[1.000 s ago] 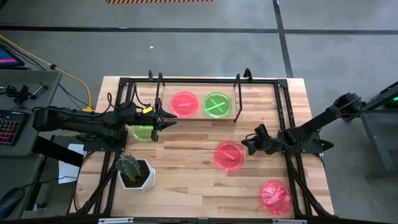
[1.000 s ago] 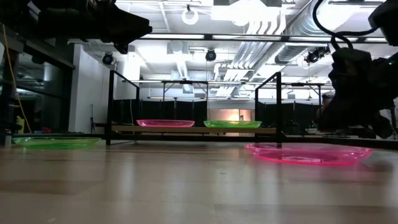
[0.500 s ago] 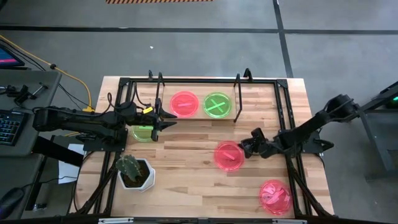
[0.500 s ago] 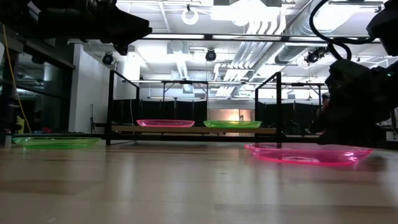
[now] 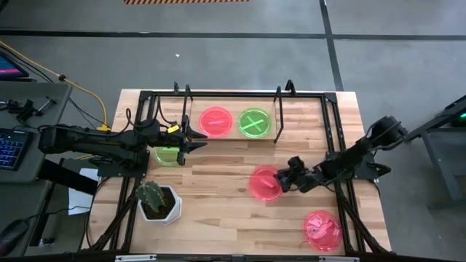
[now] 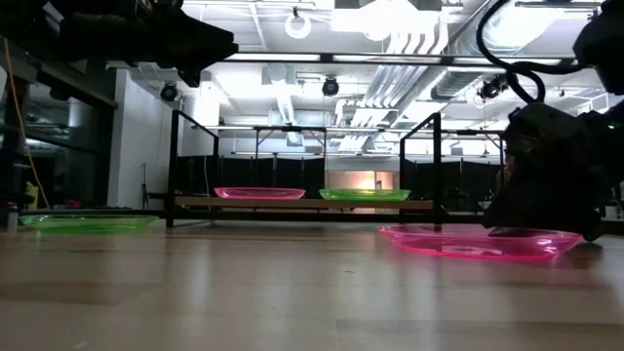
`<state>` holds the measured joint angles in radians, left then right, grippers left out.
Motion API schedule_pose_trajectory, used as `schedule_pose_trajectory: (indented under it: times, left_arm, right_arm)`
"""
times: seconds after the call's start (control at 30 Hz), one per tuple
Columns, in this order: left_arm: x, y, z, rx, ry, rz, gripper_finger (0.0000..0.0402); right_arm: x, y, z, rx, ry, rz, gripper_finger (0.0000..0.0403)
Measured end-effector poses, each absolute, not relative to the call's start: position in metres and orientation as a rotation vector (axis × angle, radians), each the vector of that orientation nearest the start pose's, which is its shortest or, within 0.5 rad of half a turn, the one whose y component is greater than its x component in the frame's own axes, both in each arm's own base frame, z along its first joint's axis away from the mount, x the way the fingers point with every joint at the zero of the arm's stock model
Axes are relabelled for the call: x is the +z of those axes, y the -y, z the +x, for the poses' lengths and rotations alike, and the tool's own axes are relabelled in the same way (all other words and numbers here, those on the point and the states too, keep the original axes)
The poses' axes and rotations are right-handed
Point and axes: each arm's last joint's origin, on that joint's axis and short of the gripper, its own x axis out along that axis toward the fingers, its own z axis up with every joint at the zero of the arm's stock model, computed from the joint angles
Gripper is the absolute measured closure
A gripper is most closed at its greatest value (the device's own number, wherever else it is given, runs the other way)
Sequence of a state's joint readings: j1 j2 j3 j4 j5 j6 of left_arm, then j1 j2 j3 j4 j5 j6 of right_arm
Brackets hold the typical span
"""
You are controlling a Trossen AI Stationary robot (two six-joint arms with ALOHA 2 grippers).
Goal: Place and stack plates onto a shelf
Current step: Stack the top pink plate on top of the other pink plate on the shelf
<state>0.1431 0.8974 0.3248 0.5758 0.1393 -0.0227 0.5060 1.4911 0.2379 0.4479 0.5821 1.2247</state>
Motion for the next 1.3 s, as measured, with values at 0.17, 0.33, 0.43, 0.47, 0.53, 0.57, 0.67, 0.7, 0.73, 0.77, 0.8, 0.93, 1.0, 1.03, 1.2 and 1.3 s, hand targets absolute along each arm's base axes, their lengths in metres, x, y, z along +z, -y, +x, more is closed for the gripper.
schedule_pose_trajectory:
  times: [0.17,0.33,0.43,0.47,0.53,0.57,0.67,0.7,0.73,0.77,0.8,0.93,1.0,1.03,1.2,1.3]
  left_arm:
    - [0.228,-0.023,0.189,0.004,0.001,-0.023,0.0296]
    - [0.228,-0.023,0.189,0.004,0.001,-0.016,0.0296]
    - [0.228,-0.023,0.189,0.004,0.001,0.01,0.0296]
    - [0.228,-0.023,0.189,0.004,0.001,0.009,0.0296]
    - [0.228,-0.023,0.189,0.004,0.004,0.005,0.0296]
    - [0.228,-0.023,0.189,0.004,0.006,0.005,0.0296]
    - [0.228,-0.023,0.189,0.004,0.009,0.005,0.0296]
    - [0.228,-0.023,0.189,0.004,0.009,0.005,0.0296]
    - [0.228,-0.023,0.189,0.004,0.009,0.005,0.0296]
    - [0.228,-0.023,0.189,0.004,0.009,0.005,0.0296]
    - [0.228,-0.023,0.189,0.004,0.01,0.005,0.0296]
    - [0.229,-0.023,0.189,0.004,0.015,0.006,0.0296]
    - [0.229,-0.023,0.189,0.004,0.015,0.006,0.0296]
    - [0.229,-0.023,0.189,0.004,0.015,0.009,0.0296]
    - [0.229,-0.023,0.189,0.004,0.014,0.014,0.0296]
    - [0.229,-0.023,0.189,0.004,0.014,0.014,0.0296]
  right_arm:
    - [0.081,-0.087,0.19,-0.499,-0.58,0.717,0.028]
    - [0.081,-0.087,0.19,-0.507,-0.605,0.739,0.0385]
    - [0.086,-0.087,0.191,-0.461,-0.633,0.794,0.039]
    - [0.088,-0.087,0.192,-0.44,-0.644,0.818,0.0394]
    - [0.094,-0.086,0.193,-0.389,-0.658,0.862,0.04]
    - [0.097,-0.085,0.194,-0.366,-0.671,0.89,0.04]
    - [0.105,-0.079,0.197,-0.318,-0.676,0.949,0.0402]
    - [0.107,-0.077,0.198,-0.307,-0.677,0.96,0.0402]
    - [0.108,-0.075,0.199,-0.299,-0.677,0.971,0.0402]
    - [0.109,-0.072,0.2,-0.289,-0.679,0.981,0.0402]
    - [0.11,-0.07,0.201,-0.282,-0.684,0.989,0.0403]
    - [0.11,-0.06,0.205,-0.271,-0.705,1.014,0.0403]
    - [0.109,-0.057,0.205,-0.286,-0.706,1.01,0.0403]
    - [0.109,-0.055,0.205,-0.294,-0.705,1.01,0.0403]
    - [0.115,-0.053,0.207,-0.203,-0.719,1.046,0.0403]
    - [0.129,-0.055,0.206,-0.128,-0.68,1.074,0.0403]
